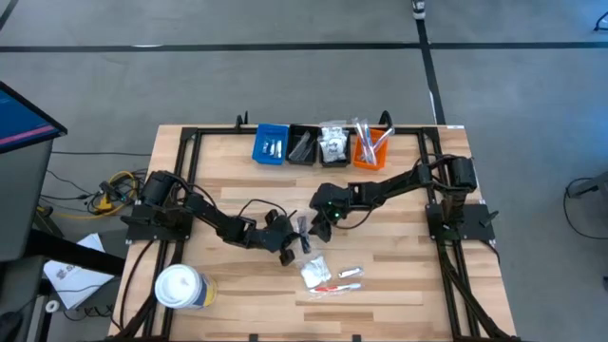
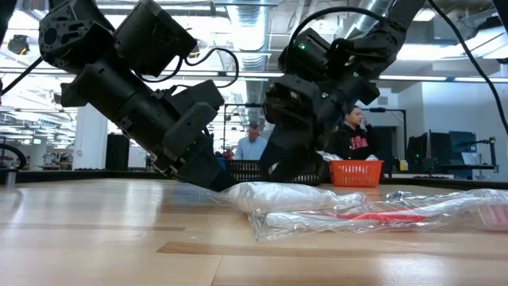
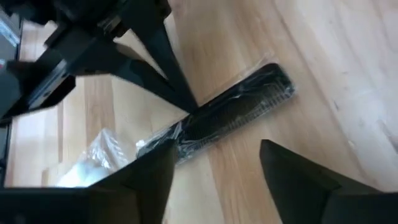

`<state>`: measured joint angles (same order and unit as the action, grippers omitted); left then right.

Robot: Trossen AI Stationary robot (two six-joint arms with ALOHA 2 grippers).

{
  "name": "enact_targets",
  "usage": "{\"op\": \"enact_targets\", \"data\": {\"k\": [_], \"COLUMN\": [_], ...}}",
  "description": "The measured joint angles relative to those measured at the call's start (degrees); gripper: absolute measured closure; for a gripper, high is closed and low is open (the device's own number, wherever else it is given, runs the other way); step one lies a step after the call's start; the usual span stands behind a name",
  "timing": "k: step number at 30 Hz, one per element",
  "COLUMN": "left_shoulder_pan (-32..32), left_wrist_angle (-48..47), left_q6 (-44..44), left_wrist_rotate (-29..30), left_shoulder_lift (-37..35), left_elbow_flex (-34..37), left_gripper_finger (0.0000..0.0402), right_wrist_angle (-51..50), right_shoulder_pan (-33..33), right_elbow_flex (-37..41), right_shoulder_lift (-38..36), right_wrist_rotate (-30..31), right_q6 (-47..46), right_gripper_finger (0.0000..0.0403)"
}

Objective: Pick & Place Travel size toiletries
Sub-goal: Put the black comb into the left black bin

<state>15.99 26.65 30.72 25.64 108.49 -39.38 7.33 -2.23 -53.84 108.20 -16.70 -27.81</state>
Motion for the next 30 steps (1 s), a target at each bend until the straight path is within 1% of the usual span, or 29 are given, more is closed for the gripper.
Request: {"op": "enact_targets", "data": {"k": [2, 5, 11, 14, 17, 20, 25, 28, 30], "left_shoulder_pan": [0.0, 0.0, -0.3, -0.6, -0.7, -0.7, -0.7, -0.6, -0.6], "left_wrist_angle": [0.0, 0.0, 0.2, 0.3, 0.3, 0.3, 0.4, 0.5, 0.5], "left_q6": [0.0, 0.0, 0.0, 0.2, 0.2, 0.2, 0.1, 0.0, 0.0], "left_wrist_rotate": [0.0, 0.0, 0.7, 0.7, 0.8, 0.9, 2.8, 3.1, 3.1], "left_shoulder_lift": [0.0, 0.0, 0.0, 0.0, 0.0, 0.0, 0.1, 0.1, 0.1], "left_elbow_flex": [0.0, 0.0, 0.0, 0.0, 0.0, 0.0, 0.1, 0.1, 0.1], "left_gripper_finger": [0.0401, 0.0401, 0.0401, 0.0401, 0.0401, 0.0401, 0.0401, 0.0401, 0.0401], "right_wrist_angle": [-0.1, 0.0, 3.6, 7.5, 10.6, 11.7, 11.0, 10.2, 9.9], "right_shoulder_pan": [0.0, 0.6, 1.5, 1.3, 1.3, 1.3, 1.4, 1.5, 1.5], "right_elbow_flex": [0.0, 0.0, -0.6, -0.7, -0.6, -0.5, -1.1, -1.1, -1.1], "right_shoulder_lift": [0.0, 0.2, 4.4, 6.8, 7.8, 7.9, 8.1, 8.1, 8.1], "right_wrist_rotate": [-0.1, 0.0, -0.6, -2.8, -3.9, -4.5, -4.4, -4.5, -4.7], "right_q6": [-2.2, -4.8, -7.5, -8.7, -9.5, -9.6, -9.2, -8.0, -7.1], "right_gripper_finger": [0.0158, 0.0145, 0.0143, 0.0143, 0.0144, 0.0147, 0.0175, 0.021, 0.0243]}}
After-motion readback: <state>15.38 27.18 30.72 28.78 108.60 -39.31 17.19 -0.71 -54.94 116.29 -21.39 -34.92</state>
